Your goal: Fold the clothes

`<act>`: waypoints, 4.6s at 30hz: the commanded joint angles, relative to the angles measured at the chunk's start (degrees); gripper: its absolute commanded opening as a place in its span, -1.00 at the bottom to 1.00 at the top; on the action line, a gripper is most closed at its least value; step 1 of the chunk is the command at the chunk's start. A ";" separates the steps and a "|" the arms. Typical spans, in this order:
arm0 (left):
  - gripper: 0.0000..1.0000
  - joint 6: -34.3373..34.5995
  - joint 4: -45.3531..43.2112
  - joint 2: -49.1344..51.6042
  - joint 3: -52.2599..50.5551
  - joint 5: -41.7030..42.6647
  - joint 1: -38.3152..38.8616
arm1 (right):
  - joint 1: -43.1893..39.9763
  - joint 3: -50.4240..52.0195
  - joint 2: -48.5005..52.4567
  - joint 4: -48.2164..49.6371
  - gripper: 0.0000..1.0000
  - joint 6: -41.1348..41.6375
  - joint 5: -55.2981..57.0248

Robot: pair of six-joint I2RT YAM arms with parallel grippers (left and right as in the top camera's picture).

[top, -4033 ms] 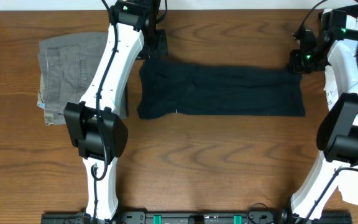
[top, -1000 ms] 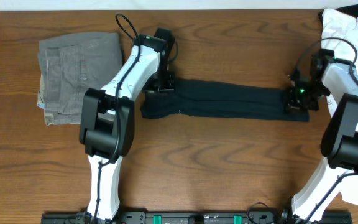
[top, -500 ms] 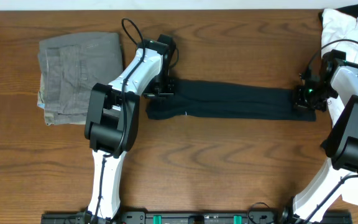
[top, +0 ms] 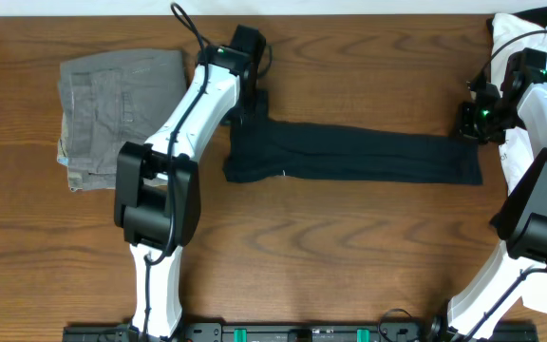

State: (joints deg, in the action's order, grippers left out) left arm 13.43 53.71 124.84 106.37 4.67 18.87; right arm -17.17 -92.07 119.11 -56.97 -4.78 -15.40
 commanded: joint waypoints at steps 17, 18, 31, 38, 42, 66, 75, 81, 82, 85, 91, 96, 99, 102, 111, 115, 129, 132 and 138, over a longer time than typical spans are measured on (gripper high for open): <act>-0.87 -1.42 -20.59 5.62 -10.64 -1.44 -0.31 | -2.01 16.00 -0.17 26.05 -0.85 1.11 12.22; -0.86 -1.60 -21.40 5.75 -10.64 -1.92 -0.33 | -2.01 16.04 -0.17 26.69 -0.83 1.14 12.20; -0.87 -5.07 -25.29 2.78 -5.84 -2.29 -2.51 | -1.95 11.28 -4.55 24.52 -0.51 2.21 9.84; -0.70 -4.50 -24.83 -5.44 -4.33 -2.29 -4.50 | -2.91 7.65 -15.10 13.97 0.33 4.74 9.62; -0.66 -0.79 -20.52 -8.11 -4.33 -1.36 -6.58 | -5.22 7.65 -18.51 9.35 0.42 4.72 9.62; -0.66 0.59 -8.00 -2.75 -5.81 14.82 -0.68 | 14.27 7.76 -7.87 12.85 -0.98 -4.87 -14.91; -0.66 0.59 -3.61 -0.59 -6.25 15.34 2.01 | 23.89 7.76 1.86 21.31 -0.98 0.46 -17.70; -0.66 0.63 -3.63 -0.59 -7.34 18.32 2.38 | 26.23 7.76 3.96 22.49 -0.98 3.28 -17.64; -0.66 0.66 -3.63 -0.59 -7.67 18.32 2.38 | 26.43 7.76 4.02 22.51 -0.98 3.39 -17.64; -0.66 0.90 -3.65 -0.59 -8.72 18.82 2.38 | 26.62 7.76 4.02 22.45 -0.98 5.01 -17.66; -0.66 1.68 -5.90 -0.52 -10.51 18.93 3.13 | 26.80 7.76 4.02 19.78 -0.99 6.10 -18.82; -0.66 1.68 -9.22 -0.52 -13.44 18.91 3.34 | 26.84 7.76 4.02 17.68 -0.98 6.45 -19.15; -0.66 1.68 -11.34 -0.52 -15.37 18.91 3.34 | 26.99 7.76 4.02 16.98 -0.98 6.47 -19.17; -0.66 1.68 -13.00 -0.52 -16.79 18.88 3.34 | 26.99 7.76 4.02 16.46 -0.97 6.47 -19.15; -0.66 1.68 -13.79 -0.52 -17.03 18.88 3.34 | 27.43 7.76 4.02 14.73 -0.97 6.45 -18.34; -0.66 1.68 -14.03 -0.52 -17.03 18.88 3.34 | 28.37 7.87 4.02 14.95 -0.97 6.47 -13.31; -0.66 1.68 -14.21 -0.52 -17.00 18.88 3.34 | 30.58 7.87 4.02 13.03 -0.97 9.07 -9.84; -0.66 1.68 -14.19 -0.52 -17.00 18.88 3.34 | 30.58 7.87 4.02 10.69 -0.98 9.03 -14.34; -0.66 1.68 -14.21 -0.52 -17.00 18.88 3.34 | 29.90 7.87 4.02 4.92 -0.98 9.03 -22.60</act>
State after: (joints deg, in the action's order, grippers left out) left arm 15.03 39.57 123.57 89.52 23.24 22.24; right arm 12.62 -84.31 122.63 -50.78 3.55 -32.38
